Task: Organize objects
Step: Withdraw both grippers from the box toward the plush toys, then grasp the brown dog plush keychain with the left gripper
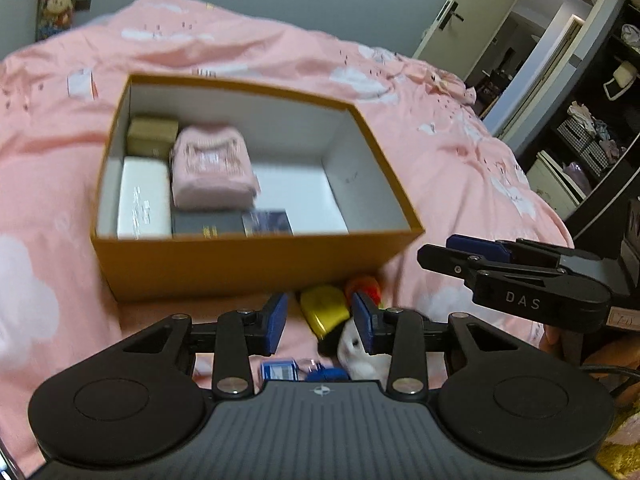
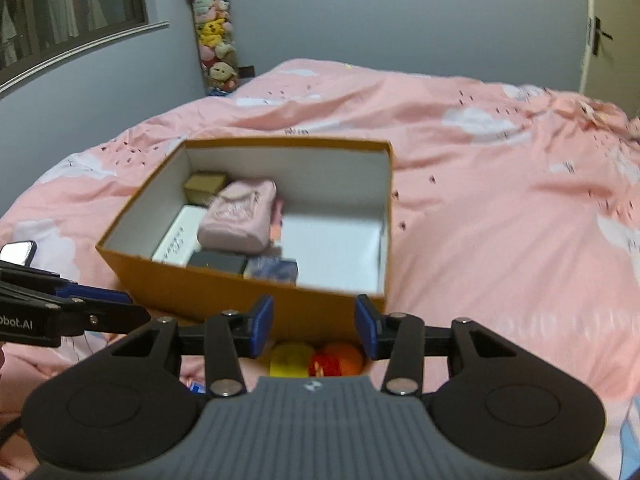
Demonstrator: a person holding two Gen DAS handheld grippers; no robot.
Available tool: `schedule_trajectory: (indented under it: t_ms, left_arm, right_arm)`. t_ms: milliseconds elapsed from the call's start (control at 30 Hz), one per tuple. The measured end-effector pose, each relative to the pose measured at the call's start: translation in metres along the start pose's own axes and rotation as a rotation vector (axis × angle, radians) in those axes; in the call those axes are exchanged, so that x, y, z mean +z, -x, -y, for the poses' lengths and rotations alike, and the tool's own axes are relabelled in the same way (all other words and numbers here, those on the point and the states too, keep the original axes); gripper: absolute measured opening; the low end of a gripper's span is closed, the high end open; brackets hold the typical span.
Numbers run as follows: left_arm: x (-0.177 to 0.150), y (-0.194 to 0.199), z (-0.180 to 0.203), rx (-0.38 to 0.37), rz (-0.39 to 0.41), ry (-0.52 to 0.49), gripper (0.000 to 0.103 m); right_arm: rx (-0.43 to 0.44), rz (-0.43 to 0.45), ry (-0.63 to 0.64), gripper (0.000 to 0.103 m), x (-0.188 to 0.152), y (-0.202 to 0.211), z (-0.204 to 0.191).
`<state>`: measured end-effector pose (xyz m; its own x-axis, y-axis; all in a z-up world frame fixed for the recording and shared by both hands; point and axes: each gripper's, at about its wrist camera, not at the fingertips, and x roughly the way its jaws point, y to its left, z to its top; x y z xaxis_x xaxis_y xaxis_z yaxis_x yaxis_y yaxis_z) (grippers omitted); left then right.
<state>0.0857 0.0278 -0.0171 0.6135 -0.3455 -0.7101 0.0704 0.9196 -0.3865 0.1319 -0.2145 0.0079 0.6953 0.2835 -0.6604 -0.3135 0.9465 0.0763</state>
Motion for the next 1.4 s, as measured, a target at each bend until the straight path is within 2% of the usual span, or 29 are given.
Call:
schedule_trajectory:
  t_ms: [167, 300, 433, 533, 833, 900, 1100, 1267, 1400]
  left_arm:
    - [-0.012, -0.005, -0.006, -0.015, -0.040, 0.059, 0.044]
    - [-0.018, -0.011, -0.017, -0.058, -0.077, 0.151, 0.044]
    - [-0.021, -0.018, -0.024, -0.075, -0.113, 0.216, 0.044]
    - [-0.023, -0.024, -0.030, -0.117, -0.158, 0.278, 0.044]
    - [-0.035, -0.052, -0.041, -0.191, -0.325, 0.434, 0.051]
    - [-0.034, -0.057, -0.039, -0.200, -0.347, 0.446, 0.056]
    - [-0.026, -0.069, -0.011, -0.141, -0.416, 0.302, 0.059]
    - [-0.025, -0.075, 0.026, -0.058, -0.459, 0.034, 0.063]
    - [-0.027, -0.082, 0.045, 0.002, -0.485, -0.113, 0.065]
  right_arm:
    - [-0.008, -0.039, -0.011, 0.047, -0.020, 0.001, -0.001]
    - [-0.017, -0.075, -0.018, 0.053, -0.034, 0.000, -0.002]
    - [-0.041, -0.112, -0.021, 0.053, -0.045, -0.005, -0.001]
    - [-0.056, -0.144, -0.028, 0.053, -0.051, -0.010, 0.000]
    - [-0.066, -0.183, -0.048, 0.053, -0.063, -0.016, 0.006]
    - [-0.064, -0.183, -0.053, 0.053, -0.063, -0.017, 0.007]
    - [-0.073, -0.197, -0.064, 0.053, -0.064, -0.019, 0.011]
    - [-0.085, -0.207, -0.106, 0.052, -0.064, -0.018, 0.023]
    - [-0.060, -0.218, -0.158, 0.052, -0.063, -0.017, 0.032]
